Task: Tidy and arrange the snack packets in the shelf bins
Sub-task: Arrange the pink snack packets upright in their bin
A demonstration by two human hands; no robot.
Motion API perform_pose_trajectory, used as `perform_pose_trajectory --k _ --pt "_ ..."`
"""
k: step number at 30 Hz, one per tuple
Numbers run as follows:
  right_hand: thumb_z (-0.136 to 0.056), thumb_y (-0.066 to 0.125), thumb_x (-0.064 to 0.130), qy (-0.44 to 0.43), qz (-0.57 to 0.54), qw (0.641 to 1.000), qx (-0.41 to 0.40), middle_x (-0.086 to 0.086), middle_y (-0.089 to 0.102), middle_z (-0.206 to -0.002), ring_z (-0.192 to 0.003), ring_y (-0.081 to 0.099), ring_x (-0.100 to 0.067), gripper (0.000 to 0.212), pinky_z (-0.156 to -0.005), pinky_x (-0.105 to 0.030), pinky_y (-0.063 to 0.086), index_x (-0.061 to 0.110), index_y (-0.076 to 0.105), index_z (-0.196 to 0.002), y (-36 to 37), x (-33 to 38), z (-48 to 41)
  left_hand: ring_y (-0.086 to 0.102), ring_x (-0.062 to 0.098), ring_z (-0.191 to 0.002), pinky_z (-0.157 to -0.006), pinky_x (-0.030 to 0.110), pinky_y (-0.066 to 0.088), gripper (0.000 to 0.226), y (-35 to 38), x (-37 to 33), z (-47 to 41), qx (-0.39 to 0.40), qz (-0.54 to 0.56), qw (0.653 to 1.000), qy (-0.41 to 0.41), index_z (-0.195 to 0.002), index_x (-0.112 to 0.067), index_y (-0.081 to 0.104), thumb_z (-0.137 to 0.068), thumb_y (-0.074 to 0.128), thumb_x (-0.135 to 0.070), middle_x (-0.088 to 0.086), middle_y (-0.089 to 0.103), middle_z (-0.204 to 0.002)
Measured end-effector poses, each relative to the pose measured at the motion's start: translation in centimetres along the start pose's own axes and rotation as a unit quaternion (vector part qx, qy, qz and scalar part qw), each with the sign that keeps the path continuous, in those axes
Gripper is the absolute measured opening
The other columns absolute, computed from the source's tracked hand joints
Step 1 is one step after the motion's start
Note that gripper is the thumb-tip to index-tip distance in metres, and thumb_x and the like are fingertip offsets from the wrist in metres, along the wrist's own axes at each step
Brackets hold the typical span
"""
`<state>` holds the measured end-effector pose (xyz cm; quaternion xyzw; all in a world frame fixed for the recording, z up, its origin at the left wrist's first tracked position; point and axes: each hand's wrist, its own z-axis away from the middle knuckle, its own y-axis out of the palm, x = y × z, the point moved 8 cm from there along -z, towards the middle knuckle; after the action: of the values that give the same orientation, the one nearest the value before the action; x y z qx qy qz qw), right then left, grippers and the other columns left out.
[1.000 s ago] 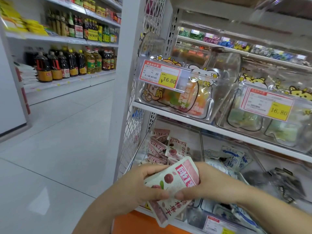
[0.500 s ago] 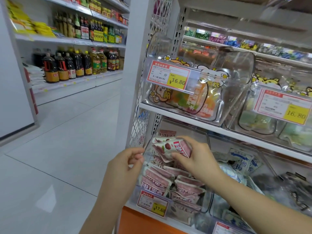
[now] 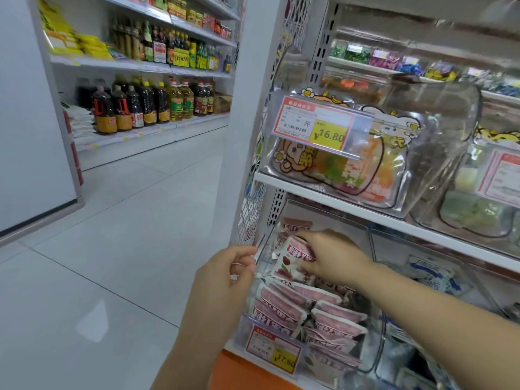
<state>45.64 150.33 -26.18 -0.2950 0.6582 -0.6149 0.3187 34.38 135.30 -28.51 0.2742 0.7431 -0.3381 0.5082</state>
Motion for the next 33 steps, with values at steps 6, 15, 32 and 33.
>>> perform_pose_trajectory --k 6,15,32,33 --pt "-0.084 0.059 0.052 -0.093 0.089 0.991 -0.03 0.004 0.06 -0.11 -0.098 0.059 -0.021 0.047 -0.075 -0.032 0.047 0.026 0.045 -0.12 0.2 2.1 0.8 0.055 -0.013 -0.084 -0.069 0.001 0.041 0.029 0.1 0.0 -0.2 0.007 -0.017 1.0 0.0 -0.093 -0.045 0.056 -0.091 0.058 -0.016 -0.018 0.063 -0.086" --pt "-0.081 0.061 0.049 -0.09 0.03 0.995 -0.029 0.015 0.054 -0.126 -0.113 0.053 -0.009 0.051 -0.088 -0.025 0.044 0.037 0.044 -0.128 -0.3 1.5 3.1 0.054 -0.014 -0.086 -0.067 -0.001 0.04 0.025 -0.2 0.3 -0.8 -0.005 -0.044 0.999 0.012 -0.1 -0.04 0.06 -0.091 0.057 -0.016 -0.021 0.062 -0.086" --pt "-0.09 0.051 0.038 -0.013 0.094 0.995 -0.039 -0.006 0.064 -0.099 -0.088 0.063 -0.027 0.037 -0.067 -0.03 0.045 0.02 0.047 -0.122 -0.3 1.4 -0.7 0.055 -0.011 -0.09 -0.08 0.007 0.042 0.029 2.5 0.0 -0.6 0.055 -0.169 0.983 0.046 -0.116 -0.039 0.058 -0.096 0.049 -0.02 -0.032 0.057 -0.093" --pt "-0.09 0.051 0.039 -0.009 0.102 0.993 -0.051 -0.006 0.064 -0.098 -0.087 0.063 -0.026 0.036 -0.068 -0.03 0.047 0.02 0.047 -0.121 -0.6 0.9 -0.7 0.054 -0.012 -0.087 -0.077 0.005 0.04 0.03 2.6 0.2 -0.7 0.056 -0.172 0.983 0.044 -0.117 -0.039 0.058 -0.096 0.049 -0.02 -0.033 0.056 -0.093"
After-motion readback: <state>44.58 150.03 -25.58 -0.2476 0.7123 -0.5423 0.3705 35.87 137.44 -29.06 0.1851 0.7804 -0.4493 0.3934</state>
